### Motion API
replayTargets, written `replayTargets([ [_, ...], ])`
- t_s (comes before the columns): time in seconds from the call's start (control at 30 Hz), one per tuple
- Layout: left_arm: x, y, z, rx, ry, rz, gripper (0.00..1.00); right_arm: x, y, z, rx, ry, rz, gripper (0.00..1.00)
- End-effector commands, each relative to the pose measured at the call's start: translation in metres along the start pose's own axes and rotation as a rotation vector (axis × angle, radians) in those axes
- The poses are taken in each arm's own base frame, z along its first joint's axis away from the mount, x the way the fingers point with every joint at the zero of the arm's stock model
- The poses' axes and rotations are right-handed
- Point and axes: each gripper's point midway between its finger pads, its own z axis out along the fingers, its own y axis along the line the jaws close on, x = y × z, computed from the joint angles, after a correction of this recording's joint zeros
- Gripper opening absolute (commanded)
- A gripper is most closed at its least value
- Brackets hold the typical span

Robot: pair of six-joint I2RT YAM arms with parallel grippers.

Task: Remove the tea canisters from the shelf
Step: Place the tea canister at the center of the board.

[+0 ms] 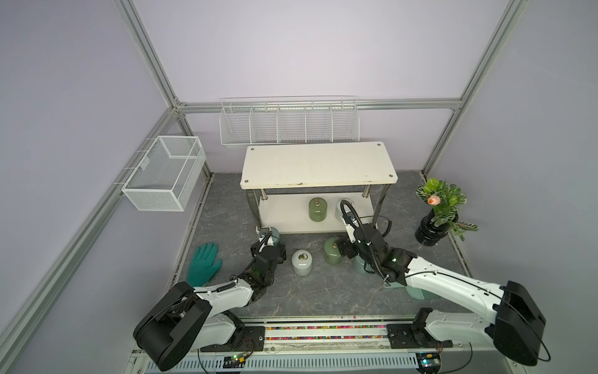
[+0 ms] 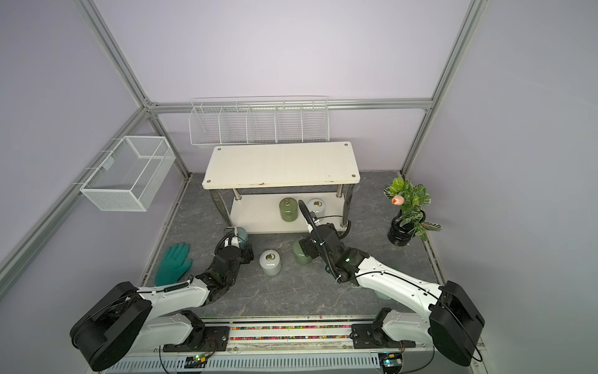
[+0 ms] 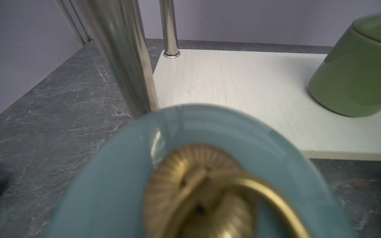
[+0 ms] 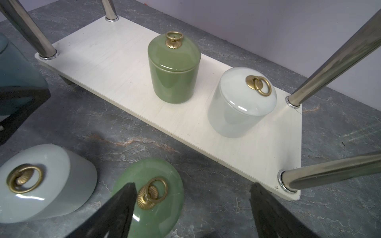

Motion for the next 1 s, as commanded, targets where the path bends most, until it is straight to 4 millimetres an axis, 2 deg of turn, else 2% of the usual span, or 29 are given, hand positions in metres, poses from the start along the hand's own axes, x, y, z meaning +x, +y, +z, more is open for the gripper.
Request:
replayTargets([
  [0.0,-0.025,-0.003,-0.004,0.004,-0.089,-0.091,0.77,-0.009,0.003,-0.001,0.003,-0.010,-0.011,0.89],
  [0.3,-0.004,-0.001,-0.010,-0.010,-0.059,-0.101,0.77,-0.011,0.009,0.000,-0.003,-0.009,-0.023,0.89],
  [0.53,0.011,-0.012,-0.009,0.003,-0.028,-0.072,0.78,-0.012,0.013,0.000,-0.007,-0.009,-0.036,0.89],
  [0.97,0.027,-0.007,-0.005,-0.048,0.000,-0.047,0.78,-0.016,0.014,-0.002,-0.005,-0.015,-0.052,0.89],
])
